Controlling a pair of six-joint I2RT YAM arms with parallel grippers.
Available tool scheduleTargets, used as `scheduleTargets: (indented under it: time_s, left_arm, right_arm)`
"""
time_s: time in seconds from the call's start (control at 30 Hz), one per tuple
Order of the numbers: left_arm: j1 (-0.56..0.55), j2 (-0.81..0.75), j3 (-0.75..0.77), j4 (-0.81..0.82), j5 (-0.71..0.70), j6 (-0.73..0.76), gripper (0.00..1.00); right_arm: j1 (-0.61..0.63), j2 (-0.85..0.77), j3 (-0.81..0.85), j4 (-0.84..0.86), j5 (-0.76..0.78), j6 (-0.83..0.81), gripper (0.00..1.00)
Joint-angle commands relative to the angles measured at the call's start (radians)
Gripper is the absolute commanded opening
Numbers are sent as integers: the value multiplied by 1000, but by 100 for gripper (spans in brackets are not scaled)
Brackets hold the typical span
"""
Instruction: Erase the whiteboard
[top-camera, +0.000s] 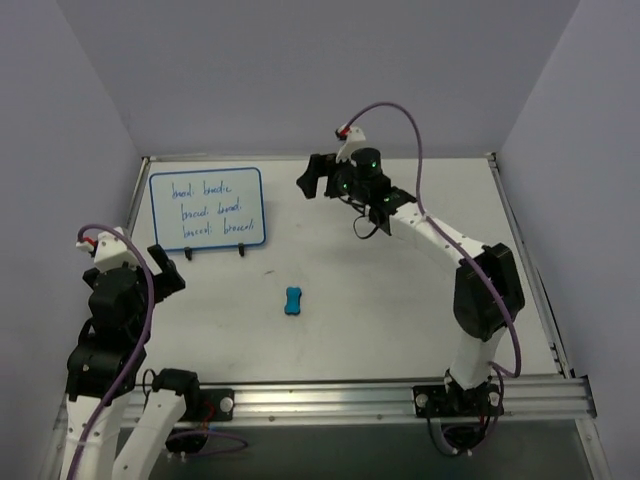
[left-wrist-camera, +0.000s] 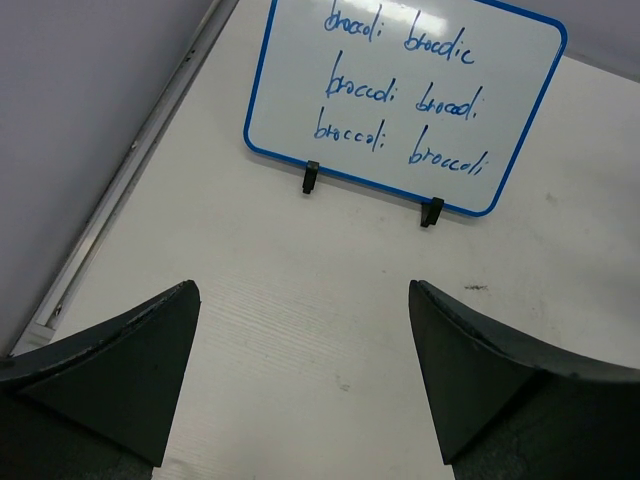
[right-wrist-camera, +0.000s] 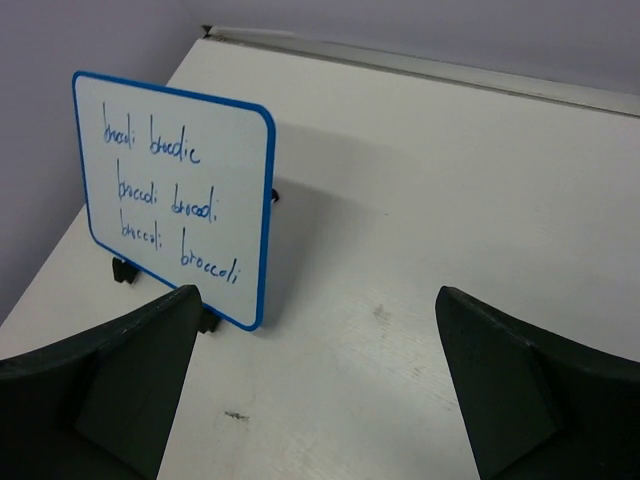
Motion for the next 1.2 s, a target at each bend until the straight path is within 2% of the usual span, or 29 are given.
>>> scheduleTargets:
  time_s: [0.0, 0.2, 0.57, 0.7, 0.9, 1.17]
  left_arm:
    - [-7, 13, 2, 43, 22, 3, 94]
    - [-11, 18, -1, 47, 33, 6, 94]
    - [-10, 29, -2, 53, 45, 12, 94]
    - [-11, 29, -4, 58, 54, 12, 94]
    - [-11, 29, -4, 60, 59, 15, 94]
    - [-16, 24, -4, 60, 60, 15, 94]
  right_arm:
    - [22, 135, 122, 97, -180, -35, 100]
    - [38, 396, 401, 97, -372, -15, 98]
    - [46, 717, 811, 6, -492, -18, 96]
    - [47, 853, 985, 3, -565, 39, 94]
    - [52, 958, 1075, 75, -619, 99, 87]
    - [55, 1042, 1149, 231, -676, 225, 66]
